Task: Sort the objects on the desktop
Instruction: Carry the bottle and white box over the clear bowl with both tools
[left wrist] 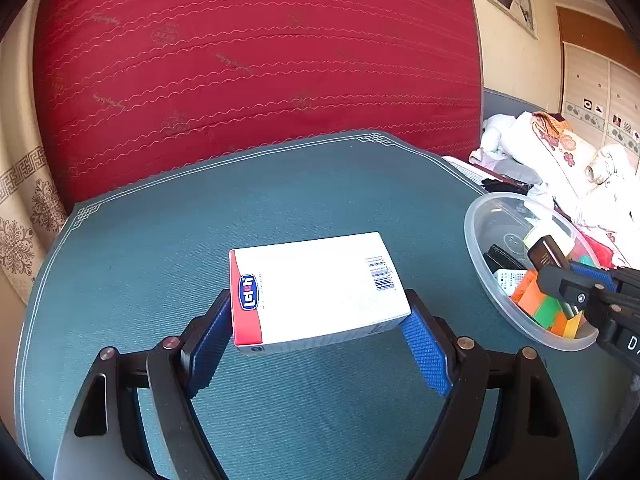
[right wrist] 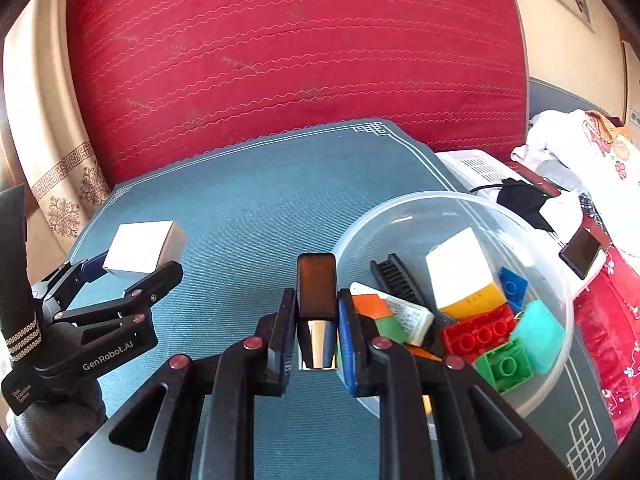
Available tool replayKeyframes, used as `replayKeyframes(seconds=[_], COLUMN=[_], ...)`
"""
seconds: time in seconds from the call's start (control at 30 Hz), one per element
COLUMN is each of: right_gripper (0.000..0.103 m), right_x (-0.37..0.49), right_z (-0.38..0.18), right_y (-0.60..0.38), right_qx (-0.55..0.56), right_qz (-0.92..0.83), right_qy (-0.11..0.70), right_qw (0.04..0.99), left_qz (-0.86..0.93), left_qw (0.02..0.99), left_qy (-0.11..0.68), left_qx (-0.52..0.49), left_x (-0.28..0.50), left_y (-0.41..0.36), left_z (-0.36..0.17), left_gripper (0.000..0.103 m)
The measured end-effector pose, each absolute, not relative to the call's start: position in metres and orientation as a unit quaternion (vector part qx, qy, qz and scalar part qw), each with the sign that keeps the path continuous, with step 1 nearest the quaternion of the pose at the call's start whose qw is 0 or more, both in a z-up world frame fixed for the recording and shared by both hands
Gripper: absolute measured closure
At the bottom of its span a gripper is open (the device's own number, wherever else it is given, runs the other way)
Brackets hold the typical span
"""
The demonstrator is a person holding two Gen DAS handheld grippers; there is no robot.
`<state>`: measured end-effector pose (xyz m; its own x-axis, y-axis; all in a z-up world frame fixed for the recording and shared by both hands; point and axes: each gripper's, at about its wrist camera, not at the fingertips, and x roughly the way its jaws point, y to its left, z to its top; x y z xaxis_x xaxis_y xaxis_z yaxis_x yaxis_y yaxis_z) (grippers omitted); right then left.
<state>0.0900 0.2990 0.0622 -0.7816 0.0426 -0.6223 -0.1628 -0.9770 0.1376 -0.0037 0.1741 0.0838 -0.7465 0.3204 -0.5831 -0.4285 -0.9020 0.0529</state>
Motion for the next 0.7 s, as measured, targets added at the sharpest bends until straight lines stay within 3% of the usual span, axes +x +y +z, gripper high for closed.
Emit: replayKeyframes(seconds=[0.7], right_gripper=[0.081], right_x=[0.123], right_z=[0.060], right_y=[0.378], right_qx=[-0.310], right_qz=[0.935], right_qy=[0.130], right_qw=[0.111], left_qz=[0.906], left_qw=[0.280], left_qy=[0.089], left_qx=[-0.303], left_x=[0.028], left_y=[0.249], left_z=[0.097], left_gripper=[0.020])
